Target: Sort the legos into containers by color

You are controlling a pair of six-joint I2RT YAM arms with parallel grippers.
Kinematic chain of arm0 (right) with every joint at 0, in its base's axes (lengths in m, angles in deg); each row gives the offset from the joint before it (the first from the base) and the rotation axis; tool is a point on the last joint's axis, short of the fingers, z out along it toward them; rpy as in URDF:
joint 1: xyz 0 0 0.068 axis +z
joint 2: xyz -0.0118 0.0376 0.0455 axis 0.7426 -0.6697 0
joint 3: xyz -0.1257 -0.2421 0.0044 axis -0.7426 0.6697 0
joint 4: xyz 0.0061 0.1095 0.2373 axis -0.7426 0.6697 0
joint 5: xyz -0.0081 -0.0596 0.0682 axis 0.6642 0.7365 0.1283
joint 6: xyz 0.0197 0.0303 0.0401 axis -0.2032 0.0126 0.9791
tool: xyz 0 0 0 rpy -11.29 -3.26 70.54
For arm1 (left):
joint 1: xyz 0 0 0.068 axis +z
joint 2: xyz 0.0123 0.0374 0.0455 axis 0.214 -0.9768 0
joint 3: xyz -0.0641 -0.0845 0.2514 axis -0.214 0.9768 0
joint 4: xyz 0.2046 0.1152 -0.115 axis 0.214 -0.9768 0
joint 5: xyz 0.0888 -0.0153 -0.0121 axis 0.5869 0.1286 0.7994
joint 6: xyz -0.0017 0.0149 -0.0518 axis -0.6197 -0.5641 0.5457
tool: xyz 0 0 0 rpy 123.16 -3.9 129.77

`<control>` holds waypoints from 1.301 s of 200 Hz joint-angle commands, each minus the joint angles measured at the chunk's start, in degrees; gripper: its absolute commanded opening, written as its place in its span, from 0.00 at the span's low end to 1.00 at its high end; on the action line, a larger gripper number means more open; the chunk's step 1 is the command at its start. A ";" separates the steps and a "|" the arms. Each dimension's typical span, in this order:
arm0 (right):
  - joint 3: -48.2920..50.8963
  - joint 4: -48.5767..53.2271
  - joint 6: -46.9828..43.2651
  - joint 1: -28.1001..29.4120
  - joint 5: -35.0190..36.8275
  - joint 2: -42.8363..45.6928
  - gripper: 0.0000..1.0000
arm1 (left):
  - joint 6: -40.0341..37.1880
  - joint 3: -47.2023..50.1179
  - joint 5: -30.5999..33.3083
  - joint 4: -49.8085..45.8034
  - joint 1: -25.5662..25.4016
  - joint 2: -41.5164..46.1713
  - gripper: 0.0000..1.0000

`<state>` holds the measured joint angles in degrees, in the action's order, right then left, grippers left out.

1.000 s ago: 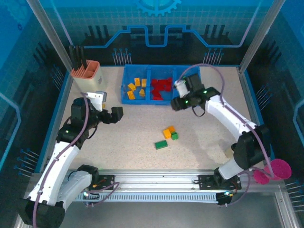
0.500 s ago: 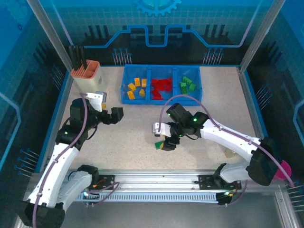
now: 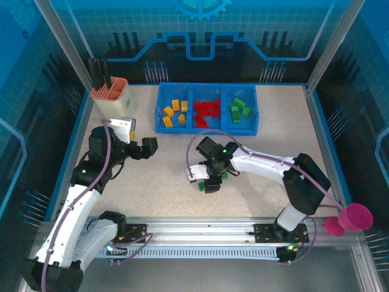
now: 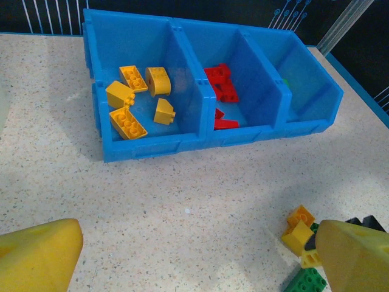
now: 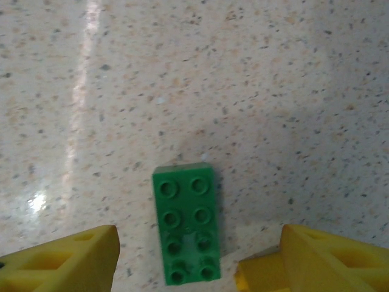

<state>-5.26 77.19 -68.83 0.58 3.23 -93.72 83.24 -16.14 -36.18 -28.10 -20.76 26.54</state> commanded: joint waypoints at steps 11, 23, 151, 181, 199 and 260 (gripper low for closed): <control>-0.82 -0.97 -0.10 0.57 1.54 -2.44 0.74 | -0.54 -0.09 0.45 -0.03 0.55 0.43 0.99; -1.10 -0.96 0.71 0.45 1.71 -3.60 0.75 | -0.72 -0.10 0.41 -0.17 0.54 0.37 0.99; -0.83 -0.25 -0.15 0.54 1.25 -8.36 0.63 | -1.56 -0.44 0.90 -0.47 0.67 -0.10 1.00; -0.32 -0.65 -0.97 1.07 3.46 -8.84 0.58 | -1.69 -0.50 0.93 -0.60 0.67 -0.03 0.99; -0.38 -0.44 -1.26 1.29 3.90 -9.04 0.54 | -1.65 -0.42 0.87 -0.56 0.67 0.19 0.99; 1.21 -1.09 -1.64 2.25 4.66 -8.55 0.43 | -1.63 -0.37 0.79 -0.64 0.67 0.36 0.99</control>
<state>-5.02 75.99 -69.92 1.89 7.69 -101.87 82.80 -16.14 -35.55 -28.12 -20.69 26.43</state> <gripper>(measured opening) 0.448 0.994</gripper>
